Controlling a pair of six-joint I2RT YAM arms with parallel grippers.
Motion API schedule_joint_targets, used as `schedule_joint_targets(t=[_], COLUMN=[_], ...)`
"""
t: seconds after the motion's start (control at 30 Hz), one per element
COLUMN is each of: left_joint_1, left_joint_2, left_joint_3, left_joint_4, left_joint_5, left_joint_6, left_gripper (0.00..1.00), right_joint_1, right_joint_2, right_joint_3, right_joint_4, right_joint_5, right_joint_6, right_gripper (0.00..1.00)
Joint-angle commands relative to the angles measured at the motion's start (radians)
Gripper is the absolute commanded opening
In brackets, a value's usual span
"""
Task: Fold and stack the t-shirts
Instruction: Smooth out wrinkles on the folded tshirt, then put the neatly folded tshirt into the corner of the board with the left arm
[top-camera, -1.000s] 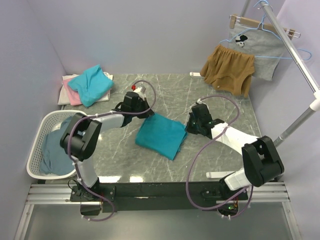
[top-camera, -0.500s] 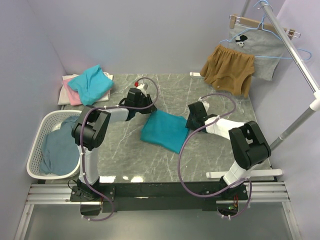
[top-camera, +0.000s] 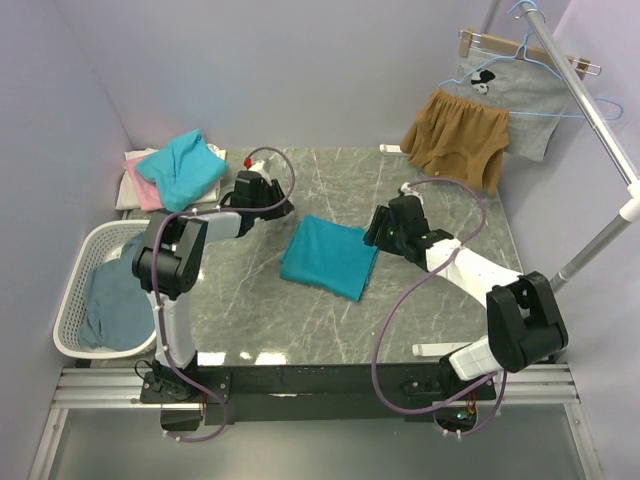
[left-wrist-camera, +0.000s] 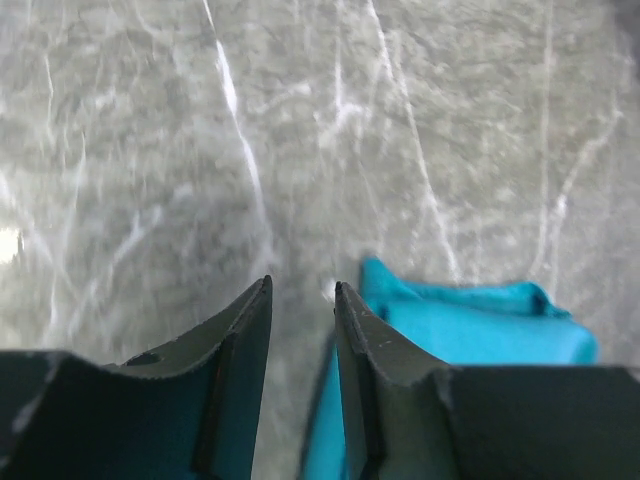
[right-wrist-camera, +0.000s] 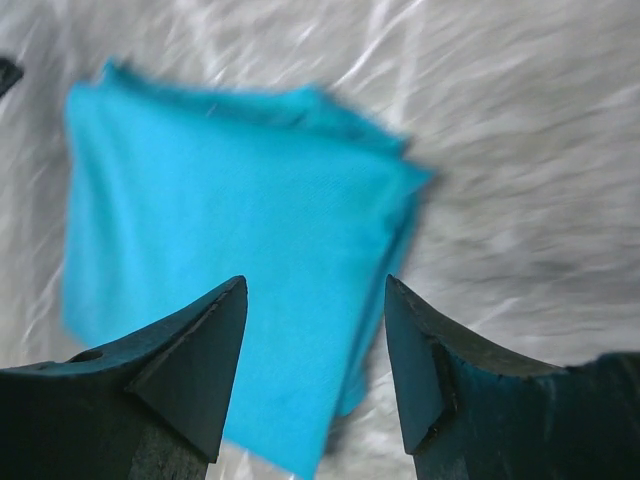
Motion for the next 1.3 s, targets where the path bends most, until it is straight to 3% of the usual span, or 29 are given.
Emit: schedule_joint_targets(t=[0.0,0.33,0.67,0.77,0.9,0.97,1.07,1.13,1.17,1.27], left_joint_1=[-0.010,-0.010,-0.022,-0.034,-0.047,-0.053,-0.061,-0.062,-0.062,-0.062], left_joint_2=[-0.142,-0.219,-0.267,-0.271,-0.282,-0.287,-0.294,-0.297,-0.299,-0.311], left_joint_3=[-0.081,-0.319,-0.477,-0.506,-0.528,-0.534,-0.532,-0.528,-0.526,-0.517], left_joint_4=[0.022,0.099,0.151,0.162,0.170,0.170,0.160,0.148,0.138,0.116], left_joint_5=[-0.013,0.061,0.113,0.115,0.115,0.113,0.103,0.100,0.089,0.073], left_joint_6=[-0.043,-0.115,-0.132,-0.137,-0.146,-0.150,-0.146,-0.137,-0.134,-0.121], left_gripper=[0.37,0.35,0.33,0.32,0.30,0.30,0.29,0.29,0.29,0.30], right_joint_1=[-0.005,-0.003,-0.002,-0.002,0.000,-0.002,-0.002,-0.002,-0.002,-0.002], right_joint_2=[0.000,-0.006,0.040,0.063,0.078,0.080,0.083,0.065,0.037,-0.036], right_joint_3=[-0.066,-0.233,-0.278,-0.281,-0.296,-0.316,-0.333,-0.333,-0.333,-0.310], right_joint_4=[0.032,0.196,0.275,0.315,0.383,0.420,0.471,0.454,0.441,0.326], right_joint_5=[-0.197,-0.306,-0.383,-0.429,-0.476,-0.505,-0.518,-0.489,-0.473,-0.371], right_joint_6=[0.041,0.103,0.115,0.128,0.164,0.199,0.232,0.230,0.218,0.171], right_gripper=[0.64,0.65,0.60,0.49,0.13,0.00,0.02,0.14,0.27,0.53])
